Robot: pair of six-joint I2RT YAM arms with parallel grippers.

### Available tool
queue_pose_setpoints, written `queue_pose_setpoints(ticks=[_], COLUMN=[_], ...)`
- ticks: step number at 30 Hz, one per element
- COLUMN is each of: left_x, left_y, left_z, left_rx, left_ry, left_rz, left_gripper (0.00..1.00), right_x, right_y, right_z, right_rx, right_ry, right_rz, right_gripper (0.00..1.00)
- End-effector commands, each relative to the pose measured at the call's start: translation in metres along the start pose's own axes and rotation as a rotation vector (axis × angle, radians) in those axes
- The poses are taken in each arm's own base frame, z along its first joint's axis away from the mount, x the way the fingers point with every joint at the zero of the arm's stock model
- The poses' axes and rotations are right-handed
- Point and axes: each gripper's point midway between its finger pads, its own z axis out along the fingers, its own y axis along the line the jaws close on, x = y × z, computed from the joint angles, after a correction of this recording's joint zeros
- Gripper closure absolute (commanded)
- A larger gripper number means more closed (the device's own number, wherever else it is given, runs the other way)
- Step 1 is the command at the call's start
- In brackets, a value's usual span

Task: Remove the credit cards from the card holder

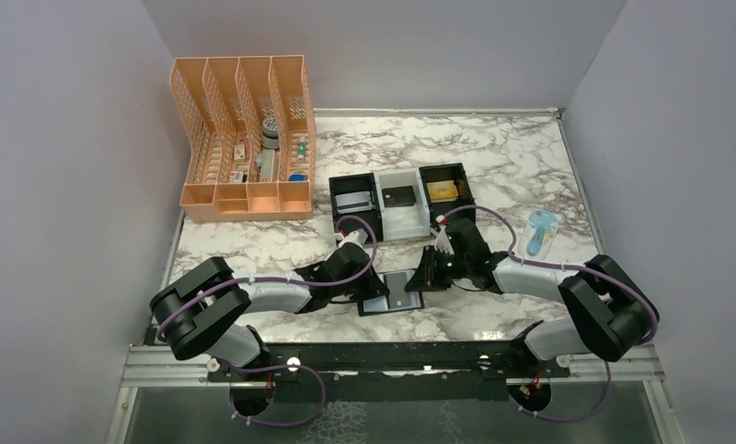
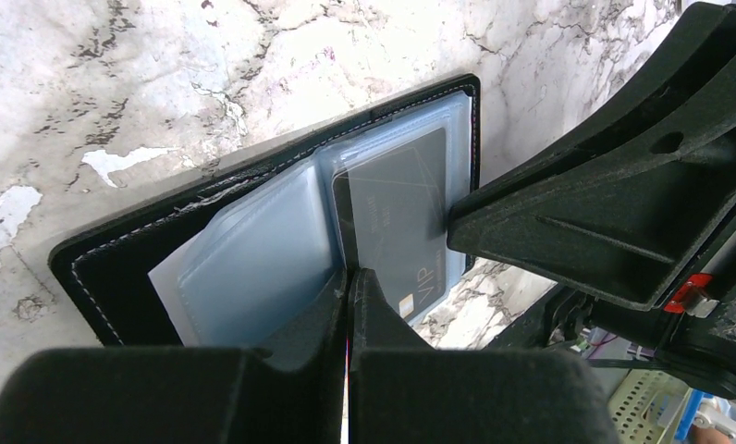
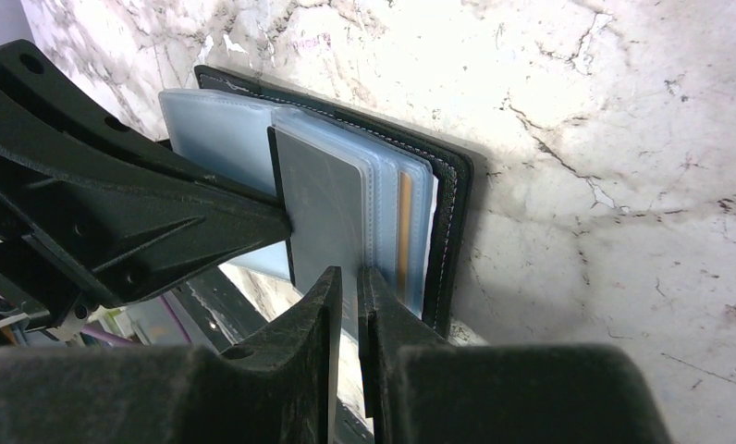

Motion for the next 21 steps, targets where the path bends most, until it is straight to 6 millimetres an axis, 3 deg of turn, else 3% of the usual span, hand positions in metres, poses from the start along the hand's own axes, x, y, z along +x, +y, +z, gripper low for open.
queue_pose_setpoints(ticks=[1,14,21], left_x=[0.002,0.002,0.003], left_y=[0.015,0.015,0.015], left_z=[-0.004,-0.005,-0.004], left_rx=[-0.051,-0.048,-0.046], left_ry=[-0.003,-0.002,0.005], left_rz=[0.011,0.013,0.014], left_gripper=[1.00,1.00,0.97], right_x=[0.009,-0.012,-0.013], right_y=[-0.036,0.002,0.023], right_z=[-0.001,-0.009,-0.008], right_rx=[0.165,0.054,-0.054], right_ry=[0.008,-0.020,-0.008], right_rz=[-0.015,-0.088,-0.105], right_gripper=[0.86,0.82,0.80])
